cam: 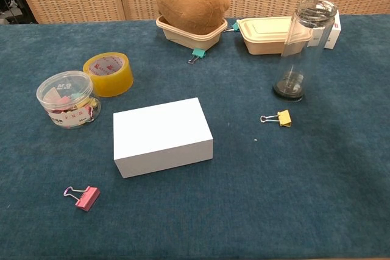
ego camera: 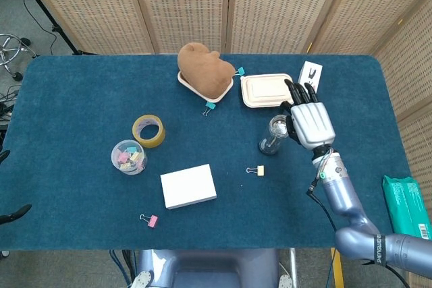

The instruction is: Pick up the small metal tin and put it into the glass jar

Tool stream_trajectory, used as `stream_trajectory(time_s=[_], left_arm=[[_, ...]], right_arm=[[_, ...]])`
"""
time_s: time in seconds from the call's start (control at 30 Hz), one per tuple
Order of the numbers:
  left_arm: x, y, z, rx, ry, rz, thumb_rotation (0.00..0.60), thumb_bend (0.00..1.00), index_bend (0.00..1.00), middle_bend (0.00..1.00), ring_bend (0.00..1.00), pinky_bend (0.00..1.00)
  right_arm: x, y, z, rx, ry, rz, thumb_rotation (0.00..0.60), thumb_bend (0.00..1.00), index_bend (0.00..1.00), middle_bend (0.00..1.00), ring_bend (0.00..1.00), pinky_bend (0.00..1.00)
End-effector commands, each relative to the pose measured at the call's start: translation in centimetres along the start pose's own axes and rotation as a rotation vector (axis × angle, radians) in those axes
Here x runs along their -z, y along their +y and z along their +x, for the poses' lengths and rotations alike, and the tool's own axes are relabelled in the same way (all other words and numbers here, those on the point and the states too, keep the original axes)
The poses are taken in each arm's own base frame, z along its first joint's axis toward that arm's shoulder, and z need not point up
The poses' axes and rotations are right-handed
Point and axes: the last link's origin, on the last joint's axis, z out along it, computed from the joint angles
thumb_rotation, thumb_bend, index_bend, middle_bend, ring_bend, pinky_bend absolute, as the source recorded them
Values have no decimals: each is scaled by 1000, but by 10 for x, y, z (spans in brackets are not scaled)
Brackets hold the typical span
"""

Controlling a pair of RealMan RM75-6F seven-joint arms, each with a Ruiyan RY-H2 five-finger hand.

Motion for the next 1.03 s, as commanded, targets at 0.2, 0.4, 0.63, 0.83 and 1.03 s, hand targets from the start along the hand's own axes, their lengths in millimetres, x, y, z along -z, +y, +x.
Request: stream_trajectory(time_s=[0.2, 0.4, 0.63, 0.83, 1.03], left_arm=[[1, -1, -3, -22, -6, 9, 600, 0, 0, 0, 0, 0], [-2, -1, -9, -61, 8, 14, 600, 0, 0, 0, 0, 0], [-3, 2, -14, -85, 18, -11, 600, 0, 0, 0, 0, 0], [-2, 1, -17, -103, 12, -20, 600, 0, 0, 0, 0, 0], [-2, 3, -21, -113, 2, -29, 600, 0, 0, 0, 0, 0]], right_arm=[[51, 42, 15, 90, 141, 14, 600, 223, 56, 0, 0, 0], [95, 85, 9, 71, 210, -44, 600, 0, 0, 0, 0, 0], [150, 127, -12, 90, 219, -137, 600, 0, 0, 0, 0, 0], [184, 149, -27, 121, 181, -199, 600, 0, 0, 0, 0, 0], [196, 158, -29, 112, 159, -244, 600, 0, 0, 0, 0, 0]])
